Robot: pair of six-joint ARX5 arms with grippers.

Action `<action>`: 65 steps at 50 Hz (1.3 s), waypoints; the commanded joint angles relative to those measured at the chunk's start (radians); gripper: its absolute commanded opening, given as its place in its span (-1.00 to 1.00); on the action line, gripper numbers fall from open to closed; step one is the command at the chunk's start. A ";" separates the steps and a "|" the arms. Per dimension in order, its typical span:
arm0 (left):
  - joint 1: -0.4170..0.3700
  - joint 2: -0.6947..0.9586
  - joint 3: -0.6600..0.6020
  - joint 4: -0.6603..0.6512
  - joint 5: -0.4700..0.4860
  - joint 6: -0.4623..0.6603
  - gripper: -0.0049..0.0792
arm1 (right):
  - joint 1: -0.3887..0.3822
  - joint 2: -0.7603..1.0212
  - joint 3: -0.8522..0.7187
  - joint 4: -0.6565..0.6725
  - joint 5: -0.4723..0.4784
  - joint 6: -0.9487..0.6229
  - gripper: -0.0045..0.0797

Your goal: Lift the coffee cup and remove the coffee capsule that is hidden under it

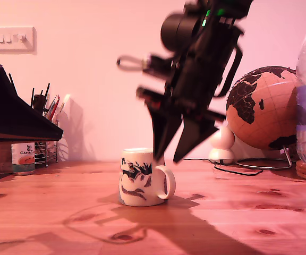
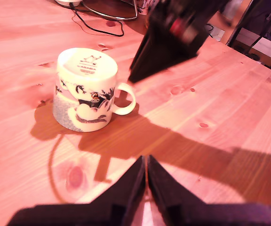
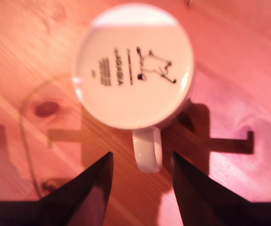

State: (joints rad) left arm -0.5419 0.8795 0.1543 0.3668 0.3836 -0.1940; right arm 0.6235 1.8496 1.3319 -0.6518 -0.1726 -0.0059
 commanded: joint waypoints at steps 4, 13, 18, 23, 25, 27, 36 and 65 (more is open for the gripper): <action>-0.003 0.005 0.013 0.008 -0.001 0.013 -0.94 | 0.009 0.021 0.019 0.011 0.004 -0.015 -0.04; -0.003 0.005 0.013 0.009 0.000 0.013 -0.94 | 0.009 0.056 0.019 0.018 0.021 -0.027 -0.04; -0.003 0.005 0.013 0.008 0.000 0.013 -0.94 | 0.009 0.072 0.019 0.029 0.020 -0.029 -0.05; -0.003 0.005 0.013 0.008 0.000 0.013 -0.94 | 0.011 0.079 0.019 0.048 0.020 -0.029 -0.05; -0.003 0.005 0.013 0.008 0.000 0.013 -0.94 | 0.011 0.079 0.019 0.055 0.020 -0.030 -0.06; -0.003 0.005 0.013 0.008 0.000 0.013 -0.94 | 0.011 0.081 0.019 0.058 0.019 -0.031 -0.09; -0.003 0.005 0.013 0.008 0.000 0.013 -0.94 | 0.011 0.088 0.019 0.068 0.021 -0.046 -0.11; -0.003 0.005 0.013 0.008 0.000 0.012 -0.94 | 0.011 0.123 0.019 0.069 -0.008 -0.047 -0.65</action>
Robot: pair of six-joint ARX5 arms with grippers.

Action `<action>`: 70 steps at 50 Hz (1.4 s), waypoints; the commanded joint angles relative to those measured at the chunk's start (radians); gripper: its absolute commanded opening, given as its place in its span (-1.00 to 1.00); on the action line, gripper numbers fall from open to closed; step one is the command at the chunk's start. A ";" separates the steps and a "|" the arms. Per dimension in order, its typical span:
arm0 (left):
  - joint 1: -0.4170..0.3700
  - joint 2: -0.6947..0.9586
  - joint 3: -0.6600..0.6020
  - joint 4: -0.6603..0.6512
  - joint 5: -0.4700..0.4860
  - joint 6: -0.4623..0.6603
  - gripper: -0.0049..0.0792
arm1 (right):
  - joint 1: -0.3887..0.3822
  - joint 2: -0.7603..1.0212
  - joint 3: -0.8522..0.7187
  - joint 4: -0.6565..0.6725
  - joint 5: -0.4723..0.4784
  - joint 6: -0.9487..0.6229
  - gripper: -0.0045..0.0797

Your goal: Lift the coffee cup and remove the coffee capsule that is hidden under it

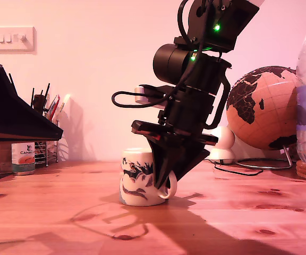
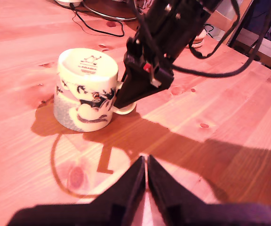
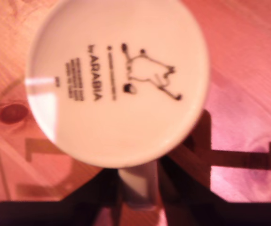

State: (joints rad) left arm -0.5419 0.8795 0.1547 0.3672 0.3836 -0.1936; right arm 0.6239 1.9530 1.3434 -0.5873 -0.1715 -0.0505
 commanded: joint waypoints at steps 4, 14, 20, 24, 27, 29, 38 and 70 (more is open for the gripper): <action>-0.003 0.005 0.013 0.007 0.000 0.012 -0.94 | 0.011 0.019 0.007 0.013 -0.016 -0.003 -0.93; -0.003 0.005 0.013 0.003 0.000 0.012 -0.94 | 0.020 0.019 0.007 0.021 -0.039 -0.003 -0.92; -0.003 0.005 0.013 0.000 -0.006 0.016 -0.94 | 0.025 0.019 0.007 0.021 -0.037 -0.002 -0.92; -0.003 0.005 0.013 -0.001 -0.015 0.019 -0.94 | 0.031 0.019 0.008 0.017 -0.027 -0.002 -0.92; -0.003 0.005 0.013 0.000 -0.015 0.019 -0.94 | 0.032 0.019 0.015 0.000 -0.027 -0.002 -0.92; -0.003 0.005 0.013 0.000 -0.015 0.019 -0.94 | 0.031 0.019 0.025 -0.019 -0.024 -0.002 -0.92; -0.003 0.005 0.013 0.003 -0.017 0.019 -0.94 | 0.036 0.019 0.100 -0.077 0.003 -0.003 -0.92; -0.003 0.134 0.013 0.101 -0.097 0.111 -0.90 | 0.063 0.018 0.375 -0.294 0.032 -0.003 -0.92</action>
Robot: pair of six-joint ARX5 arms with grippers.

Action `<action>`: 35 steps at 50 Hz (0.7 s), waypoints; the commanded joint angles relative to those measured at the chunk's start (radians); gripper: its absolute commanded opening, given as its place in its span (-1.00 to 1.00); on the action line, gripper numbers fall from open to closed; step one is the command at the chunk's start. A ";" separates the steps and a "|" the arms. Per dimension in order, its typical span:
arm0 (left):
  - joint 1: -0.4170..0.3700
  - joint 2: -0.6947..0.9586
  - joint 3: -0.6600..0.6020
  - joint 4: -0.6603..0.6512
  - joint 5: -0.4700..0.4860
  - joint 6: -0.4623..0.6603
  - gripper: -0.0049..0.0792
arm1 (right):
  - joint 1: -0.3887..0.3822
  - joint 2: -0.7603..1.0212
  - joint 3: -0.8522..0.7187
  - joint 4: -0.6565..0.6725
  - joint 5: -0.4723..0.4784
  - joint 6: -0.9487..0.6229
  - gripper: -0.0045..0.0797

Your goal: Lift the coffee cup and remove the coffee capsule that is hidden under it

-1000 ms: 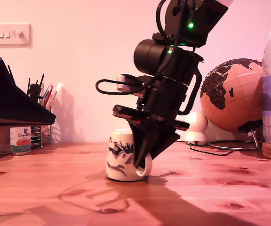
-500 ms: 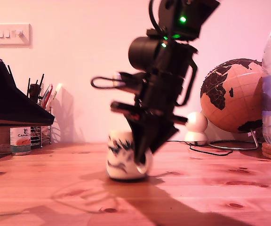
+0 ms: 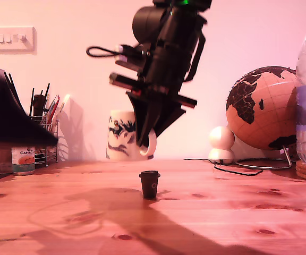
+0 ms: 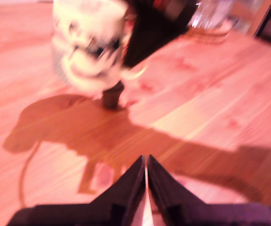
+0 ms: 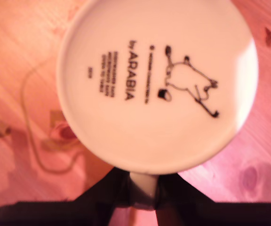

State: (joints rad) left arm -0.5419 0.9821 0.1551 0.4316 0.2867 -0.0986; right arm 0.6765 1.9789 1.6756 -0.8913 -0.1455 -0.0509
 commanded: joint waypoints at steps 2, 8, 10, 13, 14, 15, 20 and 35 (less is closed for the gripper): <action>-0.003 0.068 0.012 0.073 0.000 0.030 -0.85 | 0.010 -0.013 0.056 0.002 0.015 -0.002 -0.92; -0.003 0.190 0.014 0.216 0.000 0.074 -0.51 | 0.010 -0.026 0.085 -0.013 0.029 -0.002 -0.92; -0.003 0.237 0.018 0.256 -0.001 0.084 -0.36 | 0.010 -0.031 0.091 -0.019 0.030 -0.002 -0.92; -0.002 0.304 0.032 0.305 -0.001 0.084 -0.12 | 0.010 -0.041 0.096 -0.023 0.034 -0.003 -0.92; -0.002 0.325 0.039 0.317 -0.001 0.084 -0.06 | 0.009 -0.045 0.098 -0.025 0.035 -0.003 -0.92; -0.002 0.345 0.046 0.327 -0.001 0.084 0.00 | 0.007 -0.049 0.099 -0.028 0.038 -0.003 -0.92; -0.002 0.428 0.096 0.346 0.000 0.098 0.08 | -0.004 -0.068 0.101 -0.035 0.051 -0.018 -0.92; -0.002 0.592 0.350 0.168 0.023 0.177 0.25 | -0.069 -0.113 0.101 -0.042 0.048 -0.067 -0.92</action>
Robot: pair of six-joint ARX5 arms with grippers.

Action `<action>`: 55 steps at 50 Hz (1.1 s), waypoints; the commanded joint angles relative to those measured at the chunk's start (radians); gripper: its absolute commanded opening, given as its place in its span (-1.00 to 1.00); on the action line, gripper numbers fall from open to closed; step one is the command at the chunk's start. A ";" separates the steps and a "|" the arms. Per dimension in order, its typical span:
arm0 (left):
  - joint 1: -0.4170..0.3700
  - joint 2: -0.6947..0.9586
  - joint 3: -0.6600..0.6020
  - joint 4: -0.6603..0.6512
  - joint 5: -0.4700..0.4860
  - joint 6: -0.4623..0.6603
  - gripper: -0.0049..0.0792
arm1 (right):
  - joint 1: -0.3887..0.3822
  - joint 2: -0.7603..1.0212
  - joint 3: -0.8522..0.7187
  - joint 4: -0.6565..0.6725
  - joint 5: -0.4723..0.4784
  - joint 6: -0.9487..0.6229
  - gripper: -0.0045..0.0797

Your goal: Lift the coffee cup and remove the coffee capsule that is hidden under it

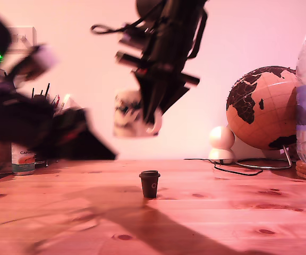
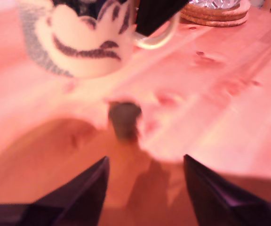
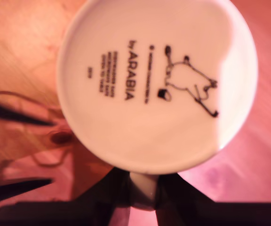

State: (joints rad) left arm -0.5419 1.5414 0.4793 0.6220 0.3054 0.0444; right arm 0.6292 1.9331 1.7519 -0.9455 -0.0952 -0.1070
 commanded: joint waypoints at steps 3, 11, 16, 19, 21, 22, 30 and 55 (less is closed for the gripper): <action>-0.002 0.067 0.069 -0.041 0.012 0.047 0.29 | -0.039 -0.075 0.025 0.010 -0.003 -0.023 -0.92; -0.002 0.150 0.172 -0.095 0.018 0.070 0.48 | -0.076 -0.104 0.025 0.003 -0.010 -0.042 -0.92; -0.002 0.208 0.240 -0.148 0.011 0.092 0.49 | -0.097 -0.121 0.025 0.006 -0.011 -0.051 -0.92; -0.003 0.237 0.279 -0.173 0.011 0.101 0.49 | -0.107 -0.129 0.025 0.008 -0.012 -0.051 -0.92; -0.005 0.254 0.304 -0.189 0.011 0.121 0.49 | -0.116 -0.134 0.025 0.009 -0.019 -0.051 -0.92; -0.005 0.263 0.317 -0.200 0.012 0.121 0.49 | -0.121 -0.136 0.025 0.010 -0.024 -0.051 -0.92; -0.009 0.328 0.402 -0.257 0.024 0.122 0.49 | -0.147 -0.139 0.025 0.013 -0.056 -0.051 -0.92; -0.042 0.415 0.499 -0.346 0.029 0.173 0.31 | -0.167 -0.139 0.025 0.017 -0.064 -0.052 -0.92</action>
State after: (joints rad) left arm -0.5770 1.9400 0.9676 0.2752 0.3321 0.1970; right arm 0.4595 1.8473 1.7519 -0.9504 -0.1505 -0.1551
